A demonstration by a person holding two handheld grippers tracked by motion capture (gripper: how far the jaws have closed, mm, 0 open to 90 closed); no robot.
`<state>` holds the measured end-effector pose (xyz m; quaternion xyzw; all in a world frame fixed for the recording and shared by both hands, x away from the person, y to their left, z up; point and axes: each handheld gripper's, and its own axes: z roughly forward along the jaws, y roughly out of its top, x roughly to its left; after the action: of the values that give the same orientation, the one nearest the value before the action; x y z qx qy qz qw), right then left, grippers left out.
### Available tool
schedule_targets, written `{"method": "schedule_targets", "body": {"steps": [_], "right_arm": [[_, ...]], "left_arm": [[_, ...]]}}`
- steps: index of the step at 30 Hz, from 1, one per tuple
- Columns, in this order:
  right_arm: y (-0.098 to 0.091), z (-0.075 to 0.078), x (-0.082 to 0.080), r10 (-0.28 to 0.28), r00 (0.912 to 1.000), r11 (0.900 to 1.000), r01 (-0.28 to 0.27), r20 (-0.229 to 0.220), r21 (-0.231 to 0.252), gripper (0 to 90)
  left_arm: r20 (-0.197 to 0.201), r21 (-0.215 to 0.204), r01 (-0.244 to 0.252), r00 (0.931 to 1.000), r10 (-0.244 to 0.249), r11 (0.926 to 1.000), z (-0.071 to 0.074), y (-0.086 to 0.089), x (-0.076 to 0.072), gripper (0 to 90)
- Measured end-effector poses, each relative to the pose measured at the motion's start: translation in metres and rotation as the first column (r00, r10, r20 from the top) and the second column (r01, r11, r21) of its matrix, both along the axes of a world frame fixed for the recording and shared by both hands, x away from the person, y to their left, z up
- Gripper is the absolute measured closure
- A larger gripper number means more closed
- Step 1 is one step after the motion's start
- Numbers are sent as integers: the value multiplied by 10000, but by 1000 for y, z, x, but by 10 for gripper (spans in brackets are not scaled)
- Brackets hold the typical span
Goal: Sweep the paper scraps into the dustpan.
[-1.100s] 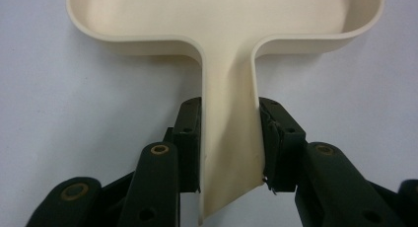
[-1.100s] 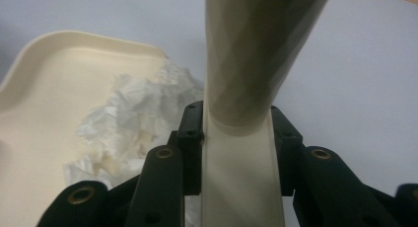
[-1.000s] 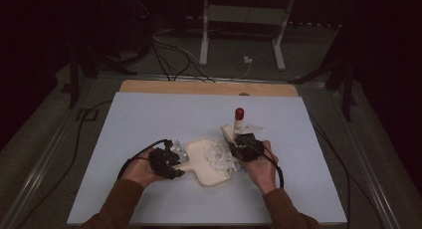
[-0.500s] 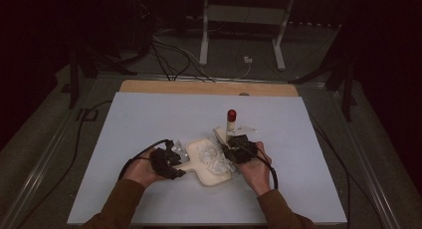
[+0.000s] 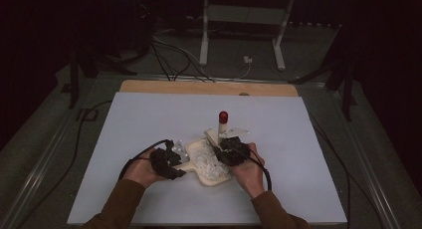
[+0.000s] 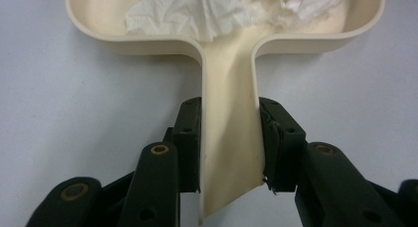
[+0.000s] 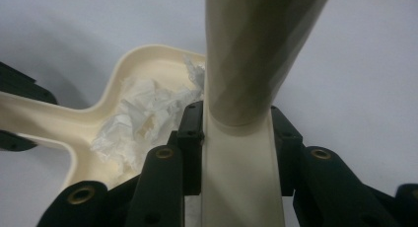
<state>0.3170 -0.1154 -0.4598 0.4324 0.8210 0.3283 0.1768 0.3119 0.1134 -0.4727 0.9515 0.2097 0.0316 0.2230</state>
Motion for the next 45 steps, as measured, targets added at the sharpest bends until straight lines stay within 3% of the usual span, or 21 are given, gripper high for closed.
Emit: {"method": "schedule_targets", "body": {"steps": [14,32,41,45], "right_arm": [[10,3,-5,486,9987,9986,-483,-167,204,670],[7,3,-3,615,9975,9979,-606,-347,245,671],[0,6,-2,683,9973,9973,-675,-271,307,670],[-4,7,-1,648,9978,9975,-643,-165,279,671]], "left_arm": [[21,-38,-3,10000,3,10000,-1,0,0,659],[111,-551,-262,9996,268,9981,-12,5,-6,659],[646,-926,-396,9969,457,9949,-21,8,-16,659],[702,-1193,-499,9958,586,9916,-26,9,-19,661]]}}
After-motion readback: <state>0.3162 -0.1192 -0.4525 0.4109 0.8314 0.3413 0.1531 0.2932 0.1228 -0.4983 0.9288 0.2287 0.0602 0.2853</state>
